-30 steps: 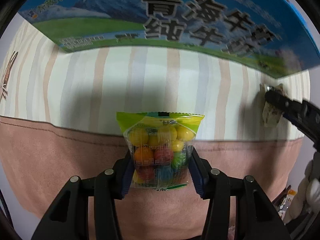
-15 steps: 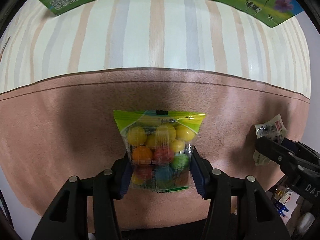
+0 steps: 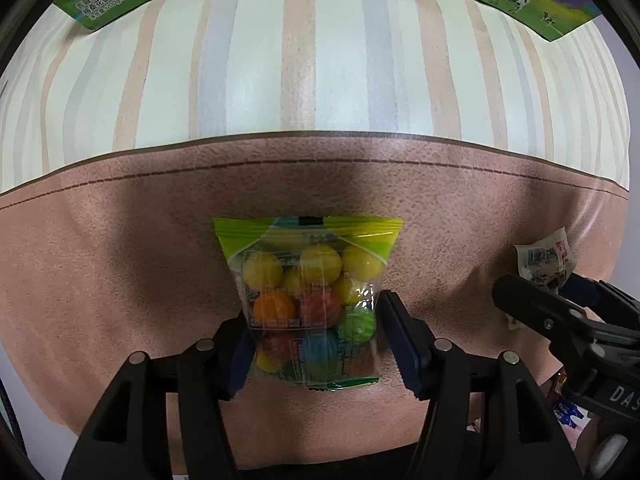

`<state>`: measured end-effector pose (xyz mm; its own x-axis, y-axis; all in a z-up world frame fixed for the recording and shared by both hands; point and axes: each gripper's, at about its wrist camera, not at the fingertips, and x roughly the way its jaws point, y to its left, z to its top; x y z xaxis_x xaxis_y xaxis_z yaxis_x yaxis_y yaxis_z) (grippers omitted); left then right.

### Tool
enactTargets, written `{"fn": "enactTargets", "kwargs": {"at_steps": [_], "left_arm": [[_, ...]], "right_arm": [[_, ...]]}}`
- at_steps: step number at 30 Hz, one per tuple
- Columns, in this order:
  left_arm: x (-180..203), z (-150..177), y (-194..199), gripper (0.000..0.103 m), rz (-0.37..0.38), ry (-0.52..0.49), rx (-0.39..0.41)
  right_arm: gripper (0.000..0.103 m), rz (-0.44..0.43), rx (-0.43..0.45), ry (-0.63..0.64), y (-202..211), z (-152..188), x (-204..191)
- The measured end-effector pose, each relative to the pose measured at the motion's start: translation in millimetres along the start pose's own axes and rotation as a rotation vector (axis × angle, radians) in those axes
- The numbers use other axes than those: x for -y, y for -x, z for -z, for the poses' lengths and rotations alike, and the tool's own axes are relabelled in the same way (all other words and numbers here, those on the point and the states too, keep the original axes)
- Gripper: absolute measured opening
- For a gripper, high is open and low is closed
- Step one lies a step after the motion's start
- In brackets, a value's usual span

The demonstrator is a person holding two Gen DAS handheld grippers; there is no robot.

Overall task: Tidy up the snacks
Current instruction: 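Grasp the clear candy-ball bag with the left gripper while the right grasps the white bread packet, then carry both bags over the box with both grippers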

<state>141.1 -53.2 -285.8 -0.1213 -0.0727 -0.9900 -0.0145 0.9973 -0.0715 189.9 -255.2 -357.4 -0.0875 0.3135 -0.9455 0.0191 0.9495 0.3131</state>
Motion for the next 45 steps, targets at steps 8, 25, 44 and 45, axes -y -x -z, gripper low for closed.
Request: {"fn": "enactTargets", "kwargs": {"at_steps": [8,25,44,45], "left_arm": [[-16.6,0.3,13.9,0.047,-0.006,0.021,0.017],[-21.0,-26.2,164.7,0.045,0.099,0.009,0.305],[-97.6,-228.6,207.3,0.046,-0.067,0.025,0.23],[-99.3,-231.7,201.2,0.046,-0.075,0.027,0.217]], "right_arm": [[0.068,0.049,0.013,0.003,-13.9,-3.1,-14.6],[0.058,-0.133,0.178,0.084,78.8,-20.1,-51.8],[0.058,-0.067,0.273,0.262,142.4,-232.6,-150.8],[0.058,-0.056,0.253,0.262,132.9,-240.8,-153.5]]}}
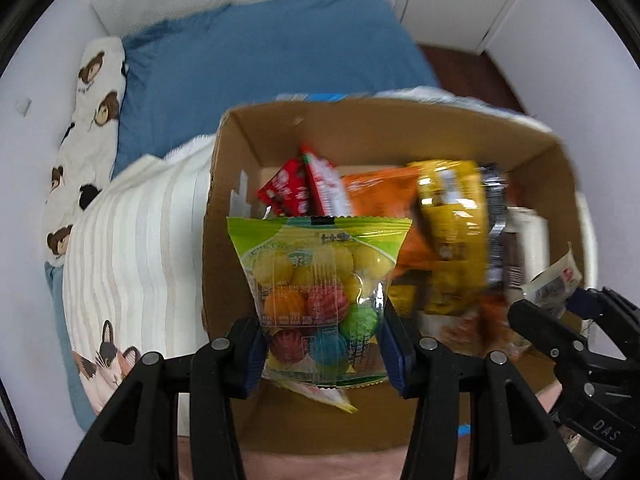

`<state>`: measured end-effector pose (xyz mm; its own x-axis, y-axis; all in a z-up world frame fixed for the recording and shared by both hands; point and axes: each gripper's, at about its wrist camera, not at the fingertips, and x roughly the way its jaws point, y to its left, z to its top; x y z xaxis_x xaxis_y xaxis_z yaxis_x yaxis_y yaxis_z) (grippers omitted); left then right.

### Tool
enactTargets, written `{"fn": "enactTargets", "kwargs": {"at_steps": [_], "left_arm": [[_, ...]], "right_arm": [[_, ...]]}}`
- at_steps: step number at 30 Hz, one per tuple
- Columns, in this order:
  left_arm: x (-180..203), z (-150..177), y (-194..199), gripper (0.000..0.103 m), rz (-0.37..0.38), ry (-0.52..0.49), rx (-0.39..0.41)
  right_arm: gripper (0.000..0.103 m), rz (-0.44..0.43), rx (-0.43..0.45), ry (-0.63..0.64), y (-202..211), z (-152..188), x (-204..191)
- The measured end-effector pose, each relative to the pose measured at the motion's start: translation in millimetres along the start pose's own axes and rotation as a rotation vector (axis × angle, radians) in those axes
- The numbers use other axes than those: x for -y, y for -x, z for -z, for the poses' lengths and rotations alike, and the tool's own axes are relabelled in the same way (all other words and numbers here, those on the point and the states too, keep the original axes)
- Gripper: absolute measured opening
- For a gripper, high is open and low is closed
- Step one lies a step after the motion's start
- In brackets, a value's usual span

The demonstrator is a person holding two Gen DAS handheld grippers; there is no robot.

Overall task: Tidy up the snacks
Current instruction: 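Carry both bags over the box with both grippers, then open both grippers to release the bags into the box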

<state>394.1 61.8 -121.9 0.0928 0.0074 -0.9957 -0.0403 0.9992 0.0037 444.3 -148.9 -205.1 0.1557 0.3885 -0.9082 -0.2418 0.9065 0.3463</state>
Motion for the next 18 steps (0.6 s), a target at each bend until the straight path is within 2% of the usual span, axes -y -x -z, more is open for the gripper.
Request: {"fn": "enactTargets", "kwargs": {"at_steps": [6,11,13,14,16,17,18], "left_arm": [[-6.4,-13.1,-32.3,0.046,-0.037,-0.006,-0.06],[-11.1,-18.2,-43.3,0.048,-0.021,0.014,-0.087],[-15.3,-20.0,-50.0,0.049,0.008,0.036,-0.125],[-18.9,-20.2,-52.9,0.05,0.023,0.056,-0.143],[-24.8,-21.3,-55.5,0.05,0.042,0.081,-0.155],[-25.5,-20.2,-54.1,0.053,0.037,0.078,-0.146],[-25.9,-19.5,-53.2,0.055,0.031,0.076,-0.141]], "right_arm": [[0.058,0.004,-0.077,0.002,-45.0,-13.3,-1.2],[0.061,-0.017,-0.144,-0.014,-71.1,-17.3,-1.1],[0.061,-0.025,-0.18,-0.036,-80.0,-18.0,2.0],[0.063,-0.029,-0.196,-0.05,-83.1,-19.5,1.4],[0.078,-0.015,-0.213,-0.071,-86.9,-20.0,5.3],[0.089,0.0,-0.21,-0.07,-86.2,-20.2,6.1],[0.094,0.017,-0.202,-0.067,-85.4,-20.4,6.6]]}}
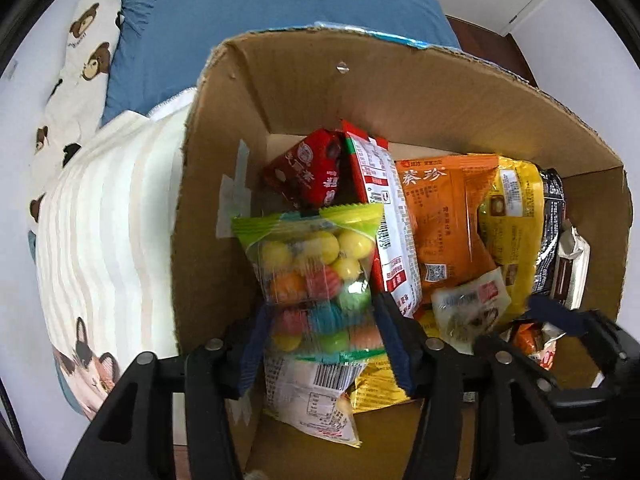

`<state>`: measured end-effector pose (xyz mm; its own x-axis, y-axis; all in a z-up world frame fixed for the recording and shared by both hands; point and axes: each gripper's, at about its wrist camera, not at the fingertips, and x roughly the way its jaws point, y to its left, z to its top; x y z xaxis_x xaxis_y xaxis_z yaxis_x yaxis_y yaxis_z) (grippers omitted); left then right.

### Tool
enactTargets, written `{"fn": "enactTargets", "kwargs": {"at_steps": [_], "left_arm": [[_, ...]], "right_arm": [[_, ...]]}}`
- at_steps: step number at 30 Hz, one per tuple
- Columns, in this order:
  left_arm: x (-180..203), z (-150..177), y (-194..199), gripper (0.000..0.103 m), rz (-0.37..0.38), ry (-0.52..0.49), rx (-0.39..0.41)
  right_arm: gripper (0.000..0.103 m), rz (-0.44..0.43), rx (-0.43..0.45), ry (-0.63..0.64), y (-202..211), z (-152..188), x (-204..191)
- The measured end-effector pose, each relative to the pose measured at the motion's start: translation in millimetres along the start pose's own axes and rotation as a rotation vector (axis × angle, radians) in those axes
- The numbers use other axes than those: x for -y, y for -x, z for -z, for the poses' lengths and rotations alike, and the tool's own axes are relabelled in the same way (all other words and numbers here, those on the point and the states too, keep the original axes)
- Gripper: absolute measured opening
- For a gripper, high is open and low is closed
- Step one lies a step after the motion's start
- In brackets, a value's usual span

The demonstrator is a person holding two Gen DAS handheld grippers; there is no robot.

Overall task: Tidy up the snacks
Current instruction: 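Open both grippers to release the bags into the box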

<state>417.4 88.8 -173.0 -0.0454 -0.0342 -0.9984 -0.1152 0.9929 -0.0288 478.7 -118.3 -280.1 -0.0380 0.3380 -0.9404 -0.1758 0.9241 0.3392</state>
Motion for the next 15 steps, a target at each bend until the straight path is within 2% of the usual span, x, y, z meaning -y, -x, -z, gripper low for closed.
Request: {"fn": "enactTargets", "kwargs": {"at_steps": [1,2,5,8,10,15], "left_arm": [[-0.2,1.3,2.2,0.058,0.002,0.002,0.009],[-1.2,2.1,4.4,0.067,0.008,0.008,0.016],[-1.1,6.7,9.6,0.086,0.045,0.019,0.026],[4.3,11.6,17.3,0.096,0.032,0.005,0.055],[12.6,15.5,24.7,0.099,0.028,0.002,0.067],[22.7,27.8,35.3,0.099,0.046,-0.002,0.1]], "right_arm": [[0.094,0.012,0.006,0.0,1.8,0.3,0.3],[0.094,0.032,0.012,0.002,4.7,0.7,1.0],[0.098,0.094,0.027,0.002,13.9,3.5,5.2],[0.099,0.153,0.037,0.008,23.4,9.4,11.9],[0.1,0.165,0.044,0.007,31.0,13.6,16.7],[0.1,0.229,0.086,0.02,54.7,27.0,25.7]]}}
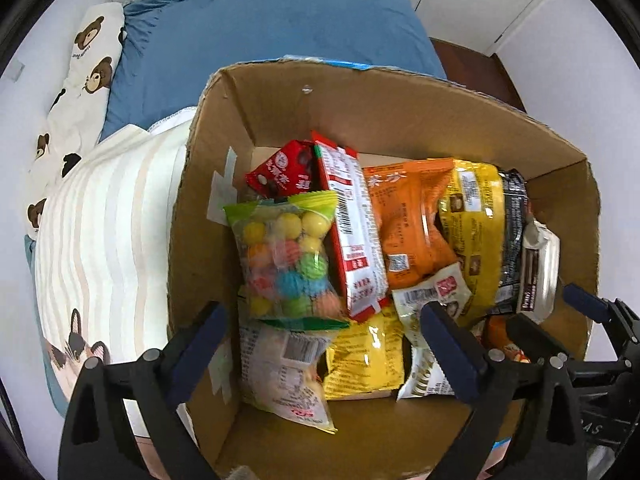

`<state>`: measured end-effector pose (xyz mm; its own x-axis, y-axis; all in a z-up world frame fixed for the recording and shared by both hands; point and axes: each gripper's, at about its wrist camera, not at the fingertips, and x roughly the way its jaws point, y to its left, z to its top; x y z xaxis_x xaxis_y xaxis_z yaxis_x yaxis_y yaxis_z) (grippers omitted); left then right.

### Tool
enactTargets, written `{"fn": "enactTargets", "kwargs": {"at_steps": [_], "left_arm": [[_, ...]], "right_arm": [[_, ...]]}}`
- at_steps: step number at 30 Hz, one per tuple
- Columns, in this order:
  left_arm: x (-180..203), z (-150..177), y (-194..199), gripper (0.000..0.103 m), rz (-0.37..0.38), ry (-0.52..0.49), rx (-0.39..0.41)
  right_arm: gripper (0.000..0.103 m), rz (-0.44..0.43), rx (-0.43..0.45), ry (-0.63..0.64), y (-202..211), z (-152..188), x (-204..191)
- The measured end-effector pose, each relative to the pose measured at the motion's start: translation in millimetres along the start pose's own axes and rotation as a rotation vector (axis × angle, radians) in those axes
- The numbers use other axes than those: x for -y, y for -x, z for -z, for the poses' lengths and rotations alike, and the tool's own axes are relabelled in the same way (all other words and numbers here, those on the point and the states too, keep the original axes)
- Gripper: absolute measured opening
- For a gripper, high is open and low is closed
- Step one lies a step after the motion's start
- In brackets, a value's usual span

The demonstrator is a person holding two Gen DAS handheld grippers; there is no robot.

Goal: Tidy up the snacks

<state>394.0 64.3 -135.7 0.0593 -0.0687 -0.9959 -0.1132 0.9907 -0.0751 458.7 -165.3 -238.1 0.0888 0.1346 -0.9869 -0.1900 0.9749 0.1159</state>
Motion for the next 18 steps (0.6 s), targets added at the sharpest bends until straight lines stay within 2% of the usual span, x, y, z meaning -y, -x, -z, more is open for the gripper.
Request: {"fn": "enactTargets", "kwargs": {"at_steps": [12,18], "left_arm": [[7.8,20.5,28.4,0.099,-0.016,-0.021,0.109],[10.3,41.2,53.1,0.099,-0.049,-0.032,0.195]], "right_arm": [[0.101,0.02,0.056,-0.011,31.6,22.1,13.7],[0.101,0.01,0.127,-0.021,57.7,42.1,18.9]]}}
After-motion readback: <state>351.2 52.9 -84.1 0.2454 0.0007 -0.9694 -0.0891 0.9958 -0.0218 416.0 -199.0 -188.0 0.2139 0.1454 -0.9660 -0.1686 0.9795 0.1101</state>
